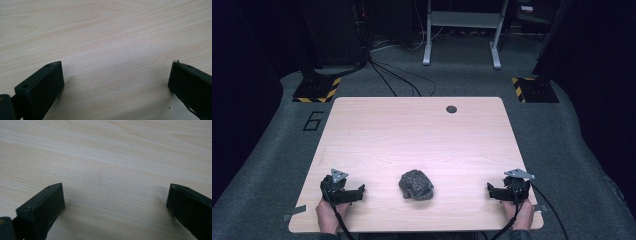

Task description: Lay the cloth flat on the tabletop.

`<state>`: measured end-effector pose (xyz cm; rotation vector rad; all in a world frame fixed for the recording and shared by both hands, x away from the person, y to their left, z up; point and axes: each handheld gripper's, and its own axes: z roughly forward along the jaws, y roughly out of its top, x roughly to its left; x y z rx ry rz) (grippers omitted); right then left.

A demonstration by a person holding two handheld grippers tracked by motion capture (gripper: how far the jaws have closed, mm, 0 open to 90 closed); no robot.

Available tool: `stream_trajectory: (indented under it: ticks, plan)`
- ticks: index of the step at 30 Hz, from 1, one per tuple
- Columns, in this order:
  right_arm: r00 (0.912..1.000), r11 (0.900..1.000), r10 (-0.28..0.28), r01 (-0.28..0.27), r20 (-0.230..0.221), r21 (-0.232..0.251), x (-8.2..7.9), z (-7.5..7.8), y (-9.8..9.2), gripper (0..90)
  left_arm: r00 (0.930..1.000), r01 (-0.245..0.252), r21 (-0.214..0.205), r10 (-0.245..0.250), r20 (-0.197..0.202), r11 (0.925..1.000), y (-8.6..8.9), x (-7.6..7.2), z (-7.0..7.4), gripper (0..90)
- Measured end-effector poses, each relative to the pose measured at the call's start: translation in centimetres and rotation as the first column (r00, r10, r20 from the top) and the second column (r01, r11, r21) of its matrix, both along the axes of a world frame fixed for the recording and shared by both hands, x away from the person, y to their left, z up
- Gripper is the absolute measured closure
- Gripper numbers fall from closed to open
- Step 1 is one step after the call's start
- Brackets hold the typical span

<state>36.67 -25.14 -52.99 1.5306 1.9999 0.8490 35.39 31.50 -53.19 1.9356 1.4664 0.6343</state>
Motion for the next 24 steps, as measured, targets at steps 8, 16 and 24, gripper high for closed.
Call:
stream_trajectory:
  ticks: [8,16,24]
  plan:
    - [1.0,1.0,-0.007,0.007,-0.002,0.0,0.0,0.01,0.03,1.0,1.0,-0.004,0.002,0.004,0.0,1.0,-0.14,0.1,0.01,0.2]
    - [1.0,1.0,-0.008,0.008,-0.002,0.001,-0.01,0.07,0.04,2.7,1.0,-0.006,0.001,0.006,0.0,1.0,-0.14,0.11,0.0,0.1]
    - [0.9995,0.9997,0.025,-0.025,-0.02,0.004,0.2,0.28,-0.2,4.5,0.9999,-0.007,0.0,0.007,-0.008,1.0,-0.08,0.1,0.07,0.0]
